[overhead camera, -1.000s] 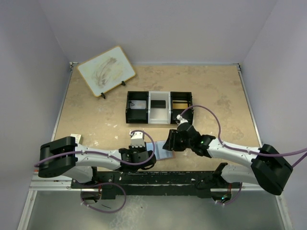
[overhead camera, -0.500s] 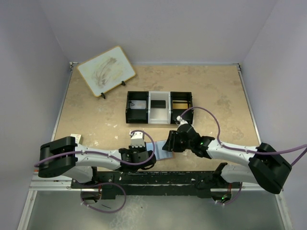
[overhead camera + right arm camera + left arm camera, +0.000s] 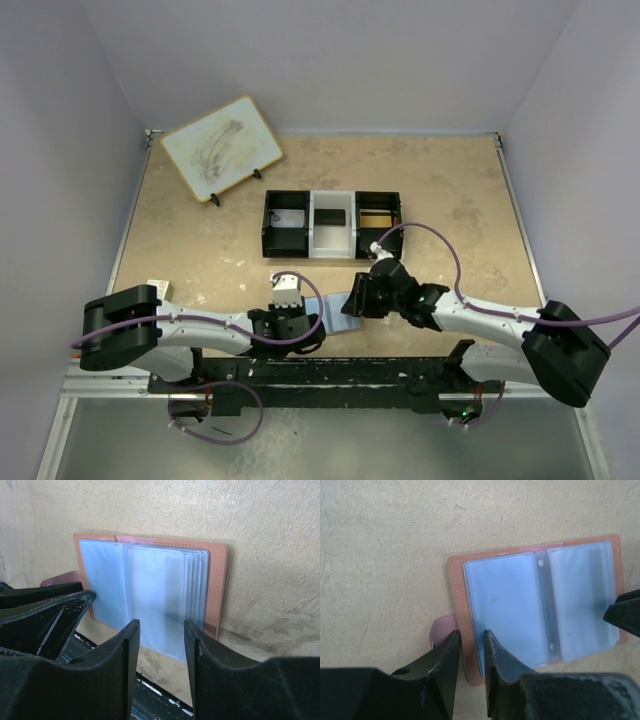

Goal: Take the credit cards out of the card holder

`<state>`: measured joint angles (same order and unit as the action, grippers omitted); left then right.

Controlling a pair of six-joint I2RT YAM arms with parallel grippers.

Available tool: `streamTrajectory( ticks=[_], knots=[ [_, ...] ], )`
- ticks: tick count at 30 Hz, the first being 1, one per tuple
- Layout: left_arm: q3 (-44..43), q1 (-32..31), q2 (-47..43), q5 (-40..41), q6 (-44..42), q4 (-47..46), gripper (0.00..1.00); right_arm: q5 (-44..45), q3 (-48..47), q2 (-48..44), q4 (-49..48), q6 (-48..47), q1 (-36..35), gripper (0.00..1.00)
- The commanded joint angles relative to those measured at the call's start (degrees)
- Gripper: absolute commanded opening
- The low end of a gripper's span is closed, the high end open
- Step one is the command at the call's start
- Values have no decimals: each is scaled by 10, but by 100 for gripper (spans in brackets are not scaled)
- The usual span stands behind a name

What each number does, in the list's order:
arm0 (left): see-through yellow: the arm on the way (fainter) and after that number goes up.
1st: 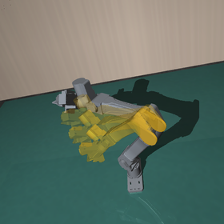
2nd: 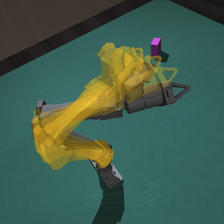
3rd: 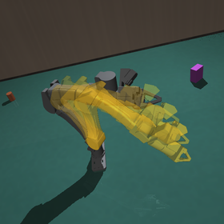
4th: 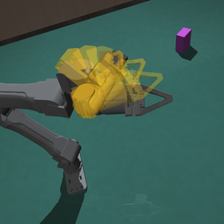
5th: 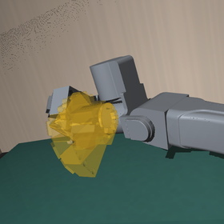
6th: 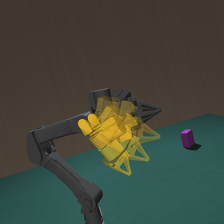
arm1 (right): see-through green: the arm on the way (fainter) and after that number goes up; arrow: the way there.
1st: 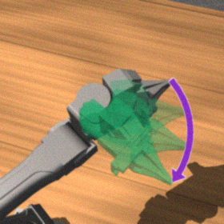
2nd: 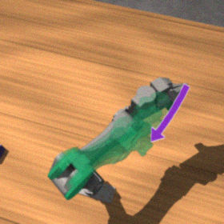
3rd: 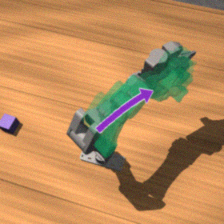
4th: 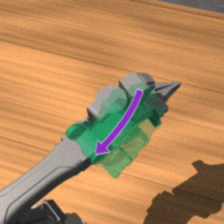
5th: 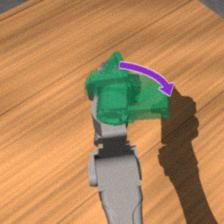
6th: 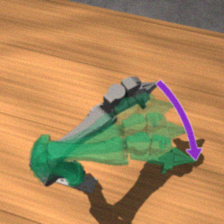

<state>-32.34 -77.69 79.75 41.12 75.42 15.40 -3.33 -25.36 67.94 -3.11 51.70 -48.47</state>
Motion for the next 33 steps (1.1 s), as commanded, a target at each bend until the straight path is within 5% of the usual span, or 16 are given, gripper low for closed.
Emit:
streamTrajectory(
  ticks=[1, 21, 29, 33],
  knots=[
    [-10, 1, -2, -6, 1, -17, 22, 6, -15, 0, -4, -10, -1, 43],
    [-15, 1, 4, -9, -4, -17, 22, -62, 0, 37, -75, -11, -1, 39],
    [-15, 1, 3, -5, -5, -22, 22, -136, -8, 87, -197, 2, -1, 41],
    [-17, 1, -1, -5, -3, -11, 21, -79, -48, 81, -122, -10, -2, 39]
  ],
)
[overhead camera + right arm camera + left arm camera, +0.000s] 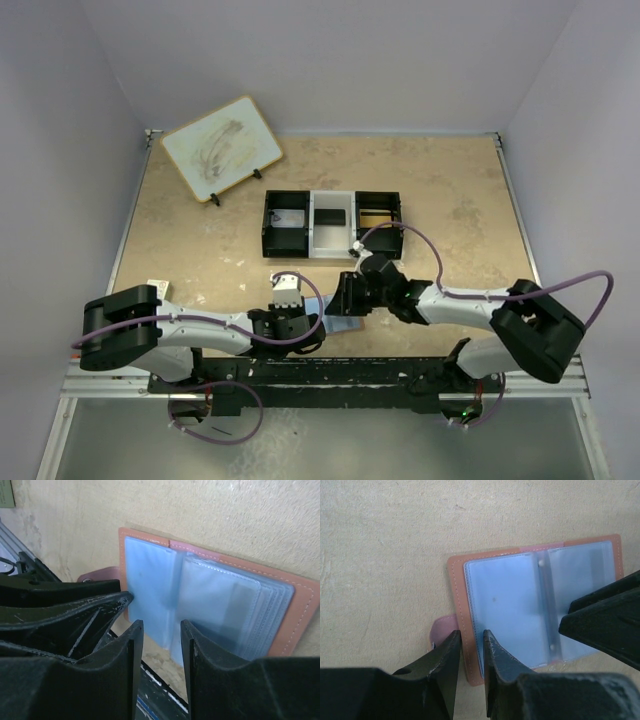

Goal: Take the credit cards out of the card holder

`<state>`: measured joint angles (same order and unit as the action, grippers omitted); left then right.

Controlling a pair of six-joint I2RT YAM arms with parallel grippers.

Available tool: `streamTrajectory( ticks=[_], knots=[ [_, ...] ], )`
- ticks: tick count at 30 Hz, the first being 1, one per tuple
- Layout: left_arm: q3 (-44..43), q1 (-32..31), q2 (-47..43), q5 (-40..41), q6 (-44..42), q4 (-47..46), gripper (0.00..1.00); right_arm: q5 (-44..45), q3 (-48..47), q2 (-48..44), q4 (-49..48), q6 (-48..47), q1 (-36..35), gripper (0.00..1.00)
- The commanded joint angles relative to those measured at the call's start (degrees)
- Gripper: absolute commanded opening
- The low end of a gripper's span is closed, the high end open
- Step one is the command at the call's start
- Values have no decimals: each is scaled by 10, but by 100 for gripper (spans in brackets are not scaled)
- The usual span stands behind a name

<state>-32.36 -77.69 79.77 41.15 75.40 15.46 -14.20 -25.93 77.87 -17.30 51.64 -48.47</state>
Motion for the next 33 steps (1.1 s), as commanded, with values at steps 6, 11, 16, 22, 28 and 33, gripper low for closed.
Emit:
streamTrajectory(
  ticks=[6, 11, 16, 22, 28, 33],
  knots=[
    [-2, 1, -13, -4, 2, -19, 21, 151, -42, -134, 189, -21, -2, 43],
    [-5, 1, -8, -6, -4, -34, 21, 129, -10, -144, 207, -20, -1, 44],
    [-12, 1, -2, -6, -7, -28, 21, 112, 10, -132, 167, -15, -1, 43],
    [-13, 1, 1, -10, -7, -31, 21, 118, 5, -104, 159, -17, -1, 43],
    [-19, 1, 5, -11, -9, -26, 21, 109, 4, -111, 147, -20, -1, 41],
    [-23, 1, 11, -12, -9, -23, 21, 134, -13, -137, 187, -23, -1, 42]
  ],
)
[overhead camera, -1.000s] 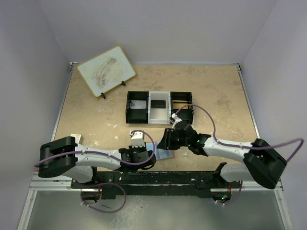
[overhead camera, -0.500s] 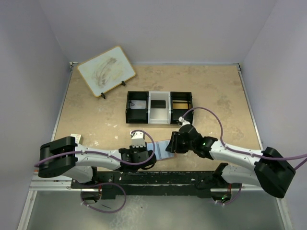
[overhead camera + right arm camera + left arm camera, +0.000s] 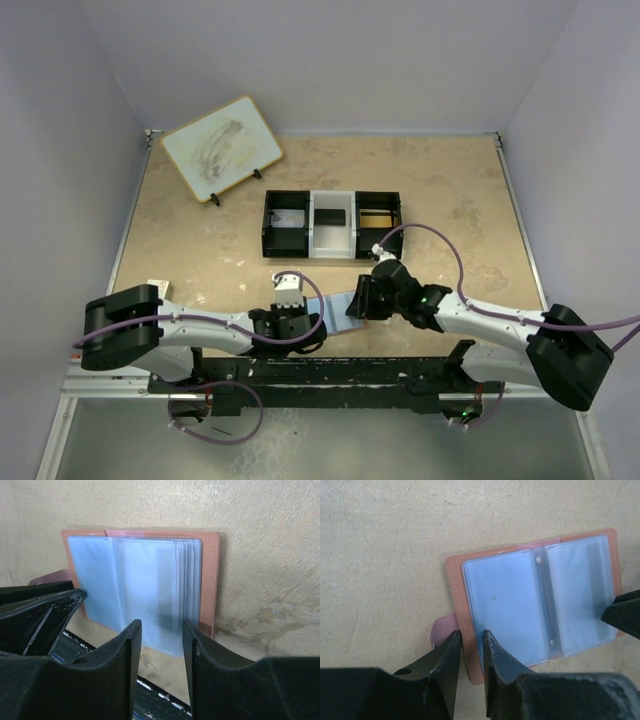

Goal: Take the credit cards out of the card holder

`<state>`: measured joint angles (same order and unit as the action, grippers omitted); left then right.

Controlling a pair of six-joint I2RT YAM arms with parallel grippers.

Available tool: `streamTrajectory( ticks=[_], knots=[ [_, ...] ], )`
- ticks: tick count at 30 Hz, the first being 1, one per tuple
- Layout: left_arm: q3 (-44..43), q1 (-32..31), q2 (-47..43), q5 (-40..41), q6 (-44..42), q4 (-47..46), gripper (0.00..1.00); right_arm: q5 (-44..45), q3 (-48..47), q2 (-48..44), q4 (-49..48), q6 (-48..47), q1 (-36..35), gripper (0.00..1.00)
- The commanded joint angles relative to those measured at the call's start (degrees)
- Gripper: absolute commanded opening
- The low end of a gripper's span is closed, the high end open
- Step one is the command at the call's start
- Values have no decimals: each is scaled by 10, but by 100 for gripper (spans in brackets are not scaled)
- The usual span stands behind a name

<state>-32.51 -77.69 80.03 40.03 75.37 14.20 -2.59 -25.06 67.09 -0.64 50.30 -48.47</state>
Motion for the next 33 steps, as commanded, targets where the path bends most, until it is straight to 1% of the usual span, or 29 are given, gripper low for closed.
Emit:
streamTrajectory(
  ticks=[1, 4, 7, 15, 22, 26, 30, 33],
  knots=[
    [-23, 1, 8, -1, -8, -8, 21, 25, -24, -36, 29, -9, -1, 42],
    [-27, 1, 7, 1, -9, -2, 21, 34, -30, -54, 47, -10, -1, 42],
    [-29, 1, 7, 2, -9, 3, 21, 18, -24, -55, 32, -9, -1, 43],
    [-31, 1, 9, 3, -10, 3, 21, -2, -3, -2, -11, -3, -1, 42],
    [-30, 1, 12, 2, -11, 1, 21, -9, 7, 12, -30, 3, -1, 41],
    [-30, 1, 14, 1, -11, 0, 21, 2, 5, 9, -20, 4, -1, 42],
    [-30, 1, 15, 1, -11, 3, 20, 28, -9, -7, 26, 0, -1, 42],
    [-29, 1, 17, 1, -11, 2, 20, 18, -8, -25, 40, 0, -1, 42]
  ],
)
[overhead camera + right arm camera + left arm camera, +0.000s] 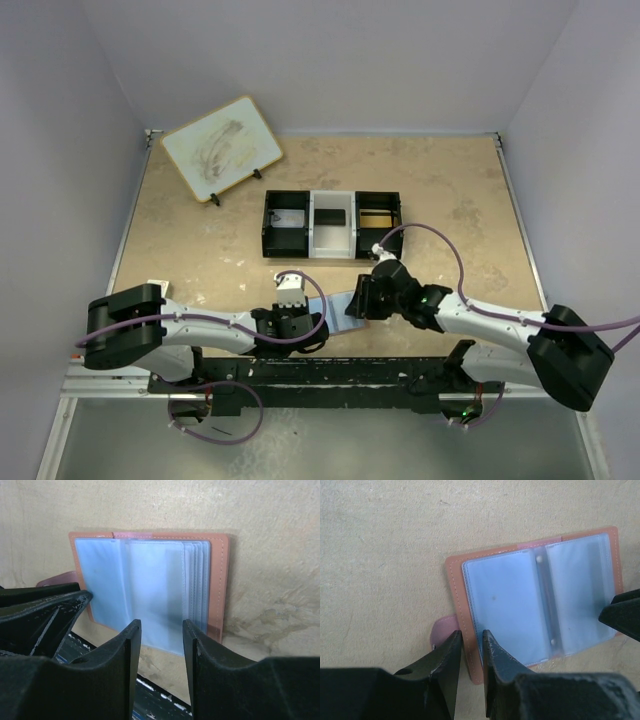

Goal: Take the credit cards out of the card holder

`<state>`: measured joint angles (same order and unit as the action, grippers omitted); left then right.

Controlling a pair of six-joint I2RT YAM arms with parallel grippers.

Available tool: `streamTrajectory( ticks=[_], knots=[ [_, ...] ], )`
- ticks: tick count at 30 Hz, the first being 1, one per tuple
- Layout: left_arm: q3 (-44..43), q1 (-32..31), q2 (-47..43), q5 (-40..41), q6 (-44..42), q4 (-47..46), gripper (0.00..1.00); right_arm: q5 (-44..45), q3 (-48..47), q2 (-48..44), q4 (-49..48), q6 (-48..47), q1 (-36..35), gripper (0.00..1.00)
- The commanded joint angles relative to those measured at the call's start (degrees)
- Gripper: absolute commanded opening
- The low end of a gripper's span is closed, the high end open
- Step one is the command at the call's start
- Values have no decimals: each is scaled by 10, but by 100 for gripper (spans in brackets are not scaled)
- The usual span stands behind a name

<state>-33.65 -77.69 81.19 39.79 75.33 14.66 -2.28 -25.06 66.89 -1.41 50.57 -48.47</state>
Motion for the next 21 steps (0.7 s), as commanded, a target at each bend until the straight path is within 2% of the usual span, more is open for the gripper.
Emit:
streamTrajectory(
  ticks=[1, 15, 19, 21],
  knots=[
    [-18, 1, 5, 4, -10, -3, 20, 9, -6, -27, 48, -2, -1, 43],
    [-15, 1, 6, 3, -10, -7, 20, -16, 7, 19, -19, -4, -1, 41],
    [-13, 1, 7, 1, -10, -12, 20, -47, 14, 19, -50, -3, -1, 40],
    [-12, 1, 8, 1, -9, -13, 20, -89, 25, 19, -76, 11, -1, 41]
  ],
)
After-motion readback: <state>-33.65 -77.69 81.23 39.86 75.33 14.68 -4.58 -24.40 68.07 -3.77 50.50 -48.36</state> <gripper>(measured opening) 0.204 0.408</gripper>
